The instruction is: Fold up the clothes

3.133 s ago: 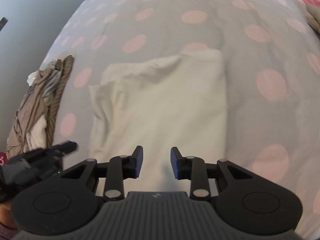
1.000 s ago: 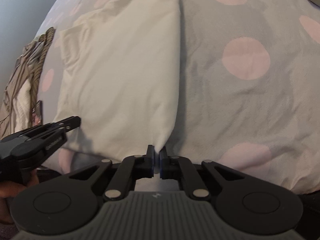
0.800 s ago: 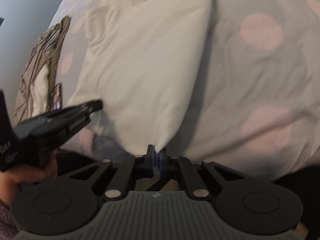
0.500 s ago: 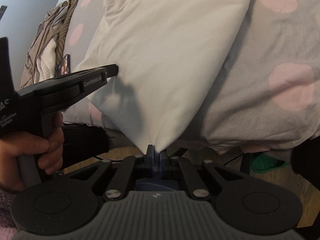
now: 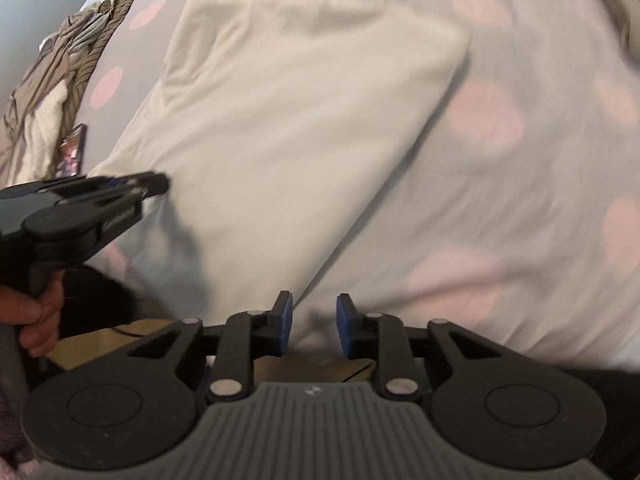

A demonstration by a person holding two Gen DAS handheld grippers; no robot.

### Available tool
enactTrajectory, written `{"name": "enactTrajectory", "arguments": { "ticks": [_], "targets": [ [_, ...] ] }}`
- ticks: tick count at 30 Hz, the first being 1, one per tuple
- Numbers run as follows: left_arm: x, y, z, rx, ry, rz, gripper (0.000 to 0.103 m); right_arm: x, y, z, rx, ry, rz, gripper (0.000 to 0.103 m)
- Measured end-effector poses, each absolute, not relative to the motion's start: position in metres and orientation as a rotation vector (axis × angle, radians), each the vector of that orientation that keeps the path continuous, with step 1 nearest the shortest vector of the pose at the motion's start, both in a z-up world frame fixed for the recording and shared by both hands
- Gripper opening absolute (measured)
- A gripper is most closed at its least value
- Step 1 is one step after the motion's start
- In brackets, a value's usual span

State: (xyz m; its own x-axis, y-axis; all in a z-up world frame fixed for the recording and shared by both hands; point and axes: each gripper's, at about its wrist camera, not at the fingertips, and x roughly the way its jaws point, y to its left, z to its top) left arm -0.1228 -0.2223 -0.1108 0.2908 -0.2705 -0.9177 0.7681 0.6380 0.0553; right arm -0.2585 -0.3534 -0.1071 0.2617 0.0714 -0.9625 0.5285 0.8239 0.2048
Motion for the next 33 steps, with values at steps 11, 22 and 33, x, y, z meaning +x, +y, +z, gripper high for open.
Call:
{"name": "enactTrajectory", "arguments": {
  "ticks": [11, 22, 33],
  "targets": [
    [-0.090, -0.246, -0.109, 0.546, 1.070, -0.766, 0.002, -0.201, -0.417, -0.093, 0.297, 1.195, -0.260, 0.028],
    [-0.028, -0.272, -0.119, 0.454, 1.073, -0.772, 0.002, -0.126, -0.471, -0.115, 0.207, 1.157, -0.173, 0.061],
    [-0.015, -0.280, -0.133, 0.390, 1.081, -0.728, 0.002, -0.065, -0.478, -0.163, 0.152, 1.229, -0.069, 0.079]
  ]
}}
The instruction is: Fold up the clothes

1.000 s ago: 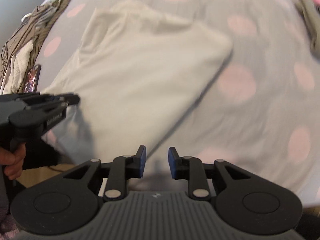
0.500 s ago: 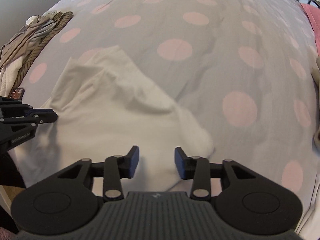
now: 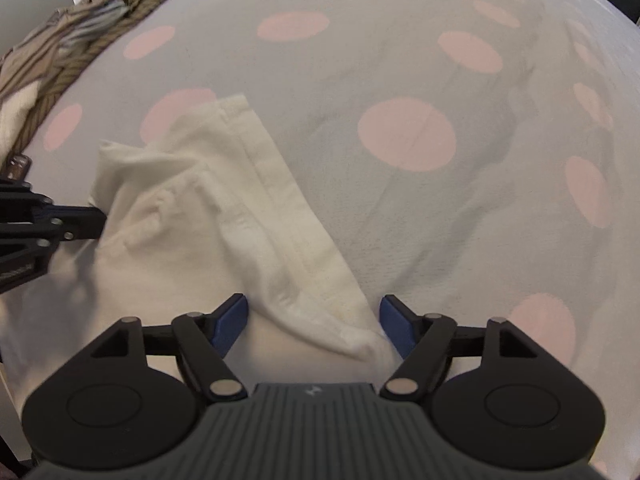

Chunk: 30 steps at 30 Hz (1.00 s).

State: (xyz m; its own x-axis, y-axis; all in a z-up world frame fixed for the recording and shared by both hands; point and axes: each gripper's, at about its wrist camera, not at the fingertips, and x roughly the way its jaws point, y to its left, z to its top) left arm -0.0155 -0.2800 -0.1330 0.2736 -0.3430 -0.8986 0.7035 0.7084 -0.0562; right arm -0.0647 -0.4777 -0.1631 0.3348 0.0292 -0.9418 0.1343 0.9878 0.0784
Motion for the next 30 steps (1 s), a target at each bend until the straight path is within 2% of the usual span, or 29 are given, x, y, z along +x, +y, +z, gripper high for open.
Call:
{"name": "enactTrajectory", "arguments": {
  "ticks": [1, 3, 6, 8, 10, 11, 12, 19, 26, 30],
  "targets": [
    [-0.015, -0.280, -0.134, 0.388, 1.078, -0.729, 0.002, -0.062, -0.479, -0.167, 0.172, 1.233, -0.068, 0.084],
    [-0.014, -0.278, -0.136, 0.377, 1.076, -0.733, 0.002, -0.058, -0.482, -0.174, 0.214, 1.241, -0.068, 0.085],
    [-0.010, -0.273, -0.138, 0.330, 1.094, -0.733, 0.002, -0.059, -0.470, -0.170, 0.182, 1.236, -0.061, 0.076],
    [-0.009, -0.272, -0.138, 0.311, 1.101, -0.731, 0.002, -0.060, -0.462, -0.167, 0.160, 1.232, -0.057, 0.064],
    [-0.011, -0.272, -0.138, 0.312, 1.097, -0.729, 0.002, -0.062, -0.453, -0.164, 0.137, 1.228, -0.052, 0.035],
    [-0.011, -0.272, -0.137, 0.312, 1.094, -0.729, 0.002, -0.062, -0.449, -0.163, 0.126, 1.226, -0.050, 0.025],
    [-0.012, -0.272, -0.137, 0.316, 1.090, -0.729, 0.002, -0.063, -0.445, -0.162, 0.115, 1.225, -0.047, 0.020],
    [-0.019, -0.275, -0.133, 0.344, 1.047, -0.750, 0.000, -0.073, -0.428, -0.146, 0.110, 1.199, -0.103, 0.015],
    [-0.032, -0.290, -0.121, 0.326, 1.010, -0.832, 0.000, -0.109, -0.422, -0.112, 0.138, 1.166, -0.212, 0.014],
    [-0.050, -0.302, -0.109, 0.359, 0.962, -0.884, 0.000, -0.136, -0.441, -0.112, 0.198, 1.196, -0.345, 0.013]
  ]
}}
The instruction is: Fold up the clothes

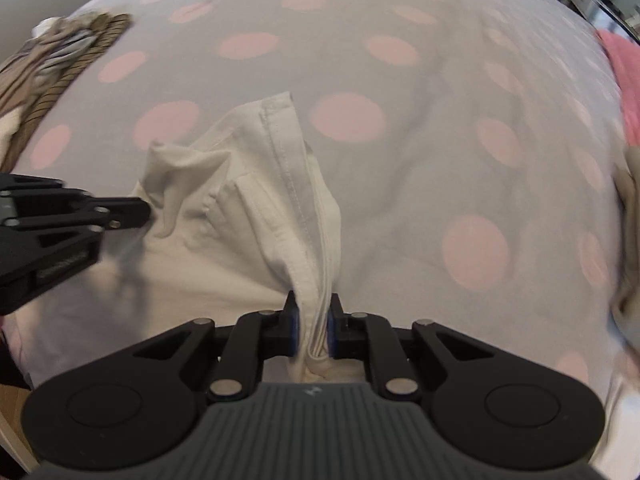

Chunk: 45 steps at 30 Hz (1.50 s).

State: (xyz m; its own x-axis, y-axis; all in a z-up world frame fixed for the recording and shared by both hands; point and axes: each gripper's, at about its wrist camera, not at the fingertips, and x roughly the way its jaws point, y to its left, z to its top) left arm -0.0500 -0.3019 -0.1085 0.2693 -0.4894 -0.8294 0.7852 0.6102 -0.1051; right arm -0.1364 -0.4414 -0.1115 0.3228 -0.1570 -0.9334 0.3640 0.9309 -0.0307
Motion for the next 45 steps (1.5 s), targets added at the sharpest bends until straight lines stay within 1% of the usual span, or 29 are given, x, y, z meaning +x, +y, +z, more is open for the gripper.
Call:
{"name": "enactTrajectory", "arguments": {
  "ticks": [3, 8, 10, 11, 12, 13, 15, 16, 18, 21, 25, 29, 32, 34, 35, 36, 40, 41, 42, 44, 45],
  "targets": [
    [-0.062, -0.308, -0.103, 0.421, 0.933, -0.896, 0.000, -0.162, -0.463, -0.115, 0.292, 1.213, -0.421, 0.013],
    [-0.071, -0.306, -0.105, 0.489, 0.942, -0.856, 0.000, -0.205, -0.486, -0.115, 0.407, 1.203, -0.527, 0.013],
    [-0.072, -0.303, -0.105, 0.500, 0.948, -0.836, 0.003, -0.220, -0.492, -0.114, 0.443, 1.196, -0.560, 0.013],
    [-0.073, -0.300, -0.105, 0.501, 0.950, -0.829, 0.008, -0.225, -0.495, -0.115, 0.461, 1.197, -0.574, 0.013],
    [-0.073, -0.298, -0.104, 0.501, 0.952, -0.823, 0.014, -0.231, -0.497, -0.116, 0.479, 1.197, -0.589, 0.013],
    [-0.074, -0.295, -0.104, 0.501, 0.954, -0.816, 0.018, -0.236, -0.500, -0.117, 0.497, 1.197, -0.603, 0.013],
    [-0.074, -0.289, -0.103, 0.501, 0.956, -0.799, 0.028, -0.240, -0.501, -0.122, 0.508, 1.203, -0.612, 0.013],
    [-0.074, -0.286, -0.103, 0.500, 0.959, -0.787, 0.030, -0.241, -0.501, -0.124, 0.507, 1.206, -0.610, 0.013],
    [-0.074, -0.276, -0.103, 0.488, 0.972, -0.762, 0.044, -0.237, -0.501, -0.128, 0.489, 1.216, -0.606, 0.013],
    [-0.071, -0.261, -0.104, 0.457, 1.005, -0.733, 0.048, -0.234, -0.502, -0.135, 0.479, 1.236, -0.607, 0.014],
    [-0.062, -0.235, -0.113, 0.332, 1.106, -0.739, 0.049, -0.231, -0.502, -0.138, 0.473, 1.252, -0.609, 0.014],
    [-0.055, -0.224, -0.135, 0.212, 1.208, -0.757, 0.049, -0.230, -0.502, -0.140, 0.466, 1.259, -0.606, 0.015],
    [-0.056, -0.224, -0.142, 0.190, 1.210, -0.763, 0.049, -0.230, -0.505, -0.142, 0.466, 1.261, -0.603, 0.015],
    [-0.061, -0.226, -0.142, 0.205, 1.197, -0.769, 0.047, -0.229, -0.508, -0.144, 0.469, 1.262, -0.602, 0.015],
    [-0.063, -0.227, -0.141, 0.208, 1.192, -0.776, 0.043, -0.228, -0.509, -0.145, 0.469, 1.265, -0.602, 0.015],
    [-0.065, -0.229, -0.141, 0.208, 1.187, -0.785, 0.036, -0.228, -0.509, -0.146, 0.470, 1.267, -0.602, 0.015],
    [-0.071, -0.234, -0.141, 0.204, 1.171, -0.817, 0.024, -0.226, -0.511, -0.149, 0.469, 1.273, -0.600, 0.016],
    [-0.071, -0.234, -0.141, 0.198, 1.174, -0.819, 0.018, -0.227, -0.512, -0.150, 0.475, 1.269, -0.597, 0.017],
    [-0.070, -0.234, -0.141, 0.189, 1.180, -0.822, 0.017, -0.228, -0.514, -0.150, 0.482, 1.264, -0.595, 0.017],
    [-0.069, -0.234, -0.140, 0.179, 1.190, -0.819, 0.017, -0.229, -0.518, -0.151, 0.494, 1.255, -0.589, 0.019],
    [-0.068, -0.234, -0.140, 0.175, 1.194, -0.815, 0.017, -0.230, -0.519, -0.151, 0.501, 1.250, -0.586, 0.023]
  ]
}}
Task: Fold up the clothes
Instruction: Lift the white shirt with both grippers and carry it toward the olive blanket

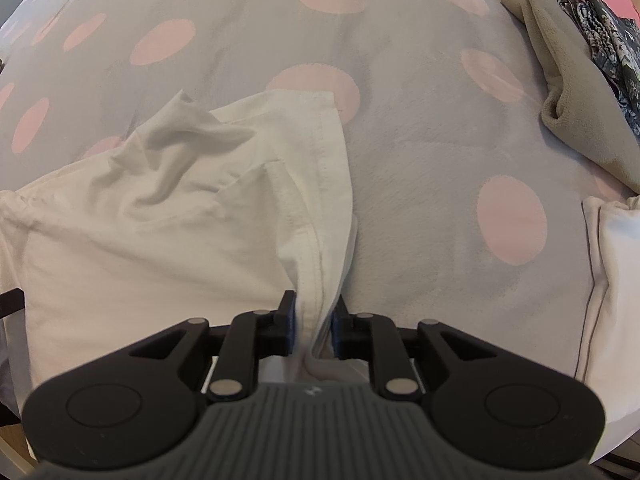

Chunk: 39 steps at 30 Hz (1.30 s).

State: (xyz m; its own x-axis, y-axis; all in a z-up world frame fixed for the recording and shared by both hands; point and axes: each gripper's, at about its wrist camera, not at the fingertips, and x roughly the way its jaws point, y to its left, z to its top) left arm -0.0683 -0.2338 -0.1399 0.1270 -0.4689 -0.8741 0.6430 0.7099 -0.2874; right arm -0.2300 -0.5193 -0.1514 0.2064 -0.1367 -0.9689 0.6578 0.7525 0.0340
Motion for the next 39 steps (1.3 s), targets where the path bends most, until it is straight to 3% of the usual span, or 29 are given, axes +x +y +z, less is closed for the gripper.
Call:
{"name": "enactTrajectory", "arguments": {
  "ticks": [4, 6, 10, 14, 15, 16, 17, 19, 21, 24, 39],
  "targets": [
    [-0.071, -0.239, -0.138, 0.193, 1.190, -0.807, 0.030, -0.233, -0.526, -0.153, 0.526, 1.231, -0.576, 0.036],
    [-0.074, -0.241, -0.137, 0.197, 1.188, -0.827, 0.045, -0.234, -0.530, -0.154, 0.538, 1.222, -0.570, 0.044],
    [-0.076, -0.245, -0.137, 0.216, 1.182, -0.832, 0.047, -0.237, -0.537, -0.164, 0.587, 1.208, -0.530, 0.055],
    [-0.073, -0.245, -0.141, 0.182, 1.197, -0.834, 0.052, -0.234, -0.533, -0.173, 0.577, 1.198, -0.515, 0.055],
    [-0.073, -0.245, -0.142, 0.182, 1.197, -0.836, 0.052, -0.233, -0.531, -0.172, 0.575, 1.196, -0.506, 0.049],
    [-0.073, -0.246, -0.142, 0.183, 1.196, -0.835, 0.051, -0.231, -0.529, -0.171, 0.573, 1.194, -0.496, 0.038],
    [-0.073, -0.246, -0.142, 0.182, 1.195, -0.832, 0.047, -0.229, -0.527, -0.170, 0.571, 1.192, -0.487, 0.034],
    [-0.073, -0.245, -0.141, 0.184, 1.188, -0.823, 0.032, -0.226, -0.524, -0.169, 0.556, 1.196, -0.480, 0.022],
    [-0.072, -0.244, -0.141, 0.173, 1.185, -0.816, 0.019, -0.224, -0.520, -0.168, 0.540, 1.200, -0.473, 0.018],
    [-0.073, -0.246, -0.138, 0.185, 1.175, -0.811, 0.010, -0.224, -0.518, -0.163, 0.543, 1.192, -0.481, 0.014],
    [-0.086, -0.252, -0.120, 0.270, 1.114, -0.816, 0.006, -0.237, -0.499, -0.112, 0.550, 1.064, -0.481, 0.012]
  ]
}}
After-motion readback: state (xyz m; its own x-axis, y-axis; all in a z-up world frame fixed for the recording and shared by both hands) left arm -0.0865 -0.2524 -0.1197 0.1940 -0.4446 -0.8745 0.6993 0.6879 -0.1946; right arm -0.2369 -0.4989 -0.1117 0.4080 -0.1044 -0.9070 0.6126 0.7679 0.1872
